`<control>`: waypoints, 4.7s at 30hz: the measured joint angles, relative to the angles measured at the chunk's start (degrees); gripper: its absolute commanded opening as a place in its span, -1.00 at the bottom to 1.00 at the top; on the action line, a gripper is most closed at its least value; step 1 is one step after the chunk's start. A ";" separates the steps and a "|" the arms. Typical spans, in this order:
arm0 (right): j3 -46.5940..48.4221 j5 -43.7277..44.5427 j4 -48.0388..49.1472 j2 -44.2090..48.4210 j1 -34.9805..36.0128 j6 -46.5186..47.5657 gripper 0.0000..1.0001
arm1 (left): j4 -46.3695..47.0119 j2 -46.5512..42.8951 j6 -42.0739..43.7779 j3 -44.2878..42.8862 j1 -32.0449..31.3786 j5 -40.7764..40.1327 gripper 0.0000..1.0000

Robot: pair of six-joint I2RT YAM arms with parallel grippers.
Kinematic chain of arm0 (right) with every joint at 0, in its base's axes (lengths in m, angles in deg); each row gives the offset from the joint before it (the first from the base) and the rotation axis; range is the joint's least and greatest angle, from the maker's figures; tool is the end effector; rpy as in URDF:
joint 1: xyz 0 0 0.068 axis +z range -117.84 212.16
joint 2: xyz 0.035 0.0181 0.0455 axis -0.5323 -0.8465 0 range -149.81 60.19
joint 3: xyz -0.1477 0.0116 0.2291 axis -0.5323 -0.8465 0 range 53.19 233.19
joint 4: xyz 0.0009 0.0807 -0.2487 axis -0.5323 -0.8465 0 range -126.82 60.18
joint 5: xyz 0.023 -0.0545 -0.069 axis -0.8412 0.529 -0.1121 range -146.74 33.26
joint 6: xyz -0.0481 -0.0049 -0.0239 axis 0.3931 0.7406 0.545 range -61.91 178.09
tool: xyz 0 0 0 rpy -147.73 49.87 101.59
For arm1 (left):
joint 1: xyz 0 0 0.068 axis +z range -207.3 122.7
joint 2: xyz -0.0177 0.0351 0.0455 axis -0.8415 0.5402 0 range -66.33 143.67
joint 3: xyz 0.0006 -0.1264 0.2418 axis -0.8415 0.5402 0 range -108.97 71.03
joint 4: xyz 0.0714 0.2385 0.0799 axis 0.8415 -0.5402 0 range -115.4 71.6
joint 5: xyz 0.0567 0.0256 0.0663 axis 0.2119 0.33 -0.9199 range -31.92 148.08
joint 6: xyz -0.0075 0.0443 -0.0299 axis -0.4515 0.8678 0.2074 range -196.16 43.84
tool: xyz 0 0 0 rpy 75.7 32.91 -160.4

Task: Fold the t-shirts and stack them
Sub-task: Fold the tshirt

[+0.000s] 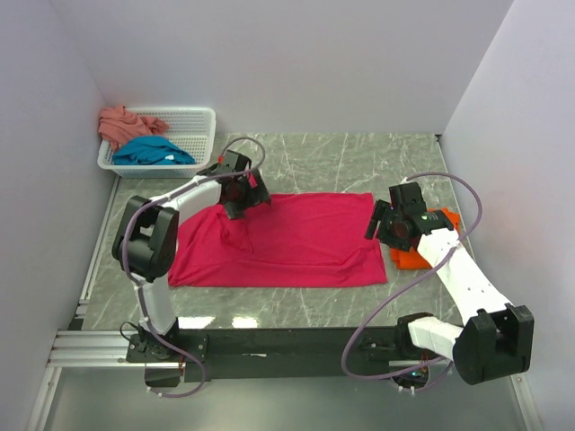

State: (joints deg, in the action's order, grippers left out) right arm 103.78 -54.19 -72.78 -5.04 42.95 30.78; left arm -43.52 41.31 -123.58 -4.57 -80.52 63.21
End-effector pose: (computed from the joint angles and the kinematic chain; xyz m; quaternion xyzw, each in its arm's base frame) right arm 0.2166 0.0397 0.2568 0.1441 0.9492 0.0708 0.2706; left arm 0.3652 -0.1602 0.1940 -0.1886 0.9396 -0.1983 0.2056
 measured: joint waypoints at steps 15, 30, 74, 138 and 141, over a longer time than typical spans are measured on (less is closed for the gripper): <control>-0.13 -4.81 1.68 -1.25 -0.22 0.87 0.53 | -4.52 -16.06 1.07 10.49 -0.26 -5.92 0.99; -0.35 -6.69 2.86 -4.66 -0.22 1.68 0.53 | -3.26 -12.33 -0.15 17.59 -1.92 -3.10 0.99; -6.14 -11.76 8.63 -7.13 4.35 0.00 0.53 | -13.16 -28.81 1.40 16.94 0.55 -9.75 0.99; 1.18 -1.22 4.96 3.87 4.33 -5.79 0.73 | -15.43 -0.15 -0.66 -26.91 5.55 -18.97 0.99; 1.18 0.44 5.07 3.85 4.33 -5.62 0.73 | -17.73 12.15 0.92 -39.10 5.55 -21.00 0.96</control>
State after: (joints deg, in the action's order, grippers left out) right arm 104.96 -53.76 -67.71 -1.20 47.28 25.16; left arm -61.25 53.46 -122.66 -43.67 -74.97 42.20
